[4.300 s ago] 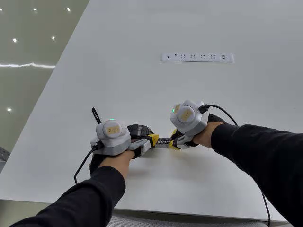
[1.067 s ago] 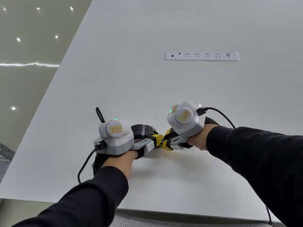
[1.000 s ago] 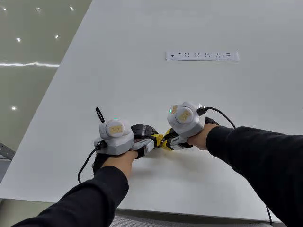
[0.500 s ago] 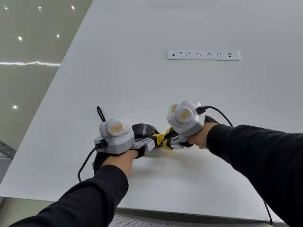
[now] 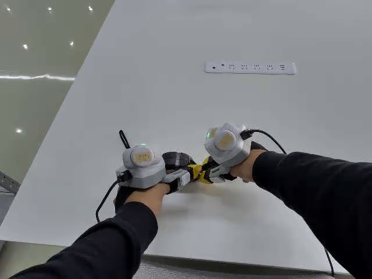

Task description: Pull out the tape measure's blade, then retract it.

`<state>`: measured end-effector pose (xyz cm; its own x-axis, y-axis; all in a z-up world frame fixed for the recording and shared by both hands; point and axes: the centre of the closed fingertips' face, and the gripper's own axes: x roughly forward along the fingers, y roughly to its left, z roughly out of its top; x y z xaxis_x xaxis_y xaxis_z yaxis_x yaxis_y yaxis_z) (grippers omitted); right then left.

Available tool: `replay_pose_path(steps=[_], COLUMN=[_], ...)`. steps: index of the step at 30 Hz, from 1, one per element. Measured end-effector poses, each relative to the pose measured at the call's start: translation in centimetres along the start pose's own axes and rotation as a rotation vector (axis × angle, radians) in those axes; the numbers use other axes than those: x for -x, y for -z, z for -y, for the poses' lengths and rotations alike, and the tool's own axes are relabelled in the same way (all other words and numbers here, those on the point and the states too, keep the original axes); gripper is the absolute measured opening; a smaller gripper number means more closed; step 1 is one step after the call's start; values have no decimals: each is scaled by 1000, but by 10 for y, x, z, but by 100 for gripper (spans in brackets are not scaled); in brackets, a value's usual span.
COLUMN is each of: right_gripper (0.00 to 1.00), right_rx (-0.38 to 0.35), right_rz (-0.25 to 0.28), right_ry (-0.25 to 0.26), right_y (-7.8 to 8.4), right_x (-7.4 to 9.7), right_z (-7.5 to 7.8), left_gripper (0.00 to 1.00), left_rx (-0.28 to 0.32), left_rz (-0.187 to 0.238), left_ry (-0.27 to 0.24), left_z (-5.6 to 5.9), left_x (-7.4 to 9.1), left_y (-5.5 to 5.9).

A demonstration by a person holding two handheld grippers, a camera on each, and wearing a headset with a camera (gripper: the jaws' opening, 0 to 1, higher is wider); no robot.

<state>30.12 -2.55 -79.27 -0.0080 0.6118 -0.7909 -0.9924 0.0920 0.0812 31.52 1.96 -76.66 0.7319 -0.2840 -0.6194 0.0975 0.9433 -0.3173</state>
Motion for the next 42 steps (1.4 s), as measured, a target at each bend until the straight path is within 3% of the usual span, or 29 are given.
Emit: replay_pose_path(steps=[12,15,20,23,24,27,35,40,42], right_gripper=[12,13,22,25,25,24,25,32,36], right_rx=[-4,-7,-10,-13,-45,-47,-90,-119,-127], right_rz=[4,10,13,23,56,60,112,140,147], right_ry=[26,29,39,72,111,147,192,217,218], right_y=[0,0,0,0,4,12,25,32,36], right_x=[0,0,0,3,12,21,41,54,59], right_z=[0,1,1,5,10,10,6,7,4], left_gripper=[62,62,62,61,61,62,86,100,100], left_rx=[-7,-32,-39,-85,-85,-97,-125,-164,-181], left_rz=[-11,-18,-21,-17,-24,-24,-8,13,-17], left_ry=[2,8,7,3,19,36,96,151,185], left_z=[0,2,2,3,2,2,-6,-10,-12], left_x=[0,1,1,1,1,2,8,12,17], left_y=[0,-1,-1,-3,-4,-5,-15,-20,-19])
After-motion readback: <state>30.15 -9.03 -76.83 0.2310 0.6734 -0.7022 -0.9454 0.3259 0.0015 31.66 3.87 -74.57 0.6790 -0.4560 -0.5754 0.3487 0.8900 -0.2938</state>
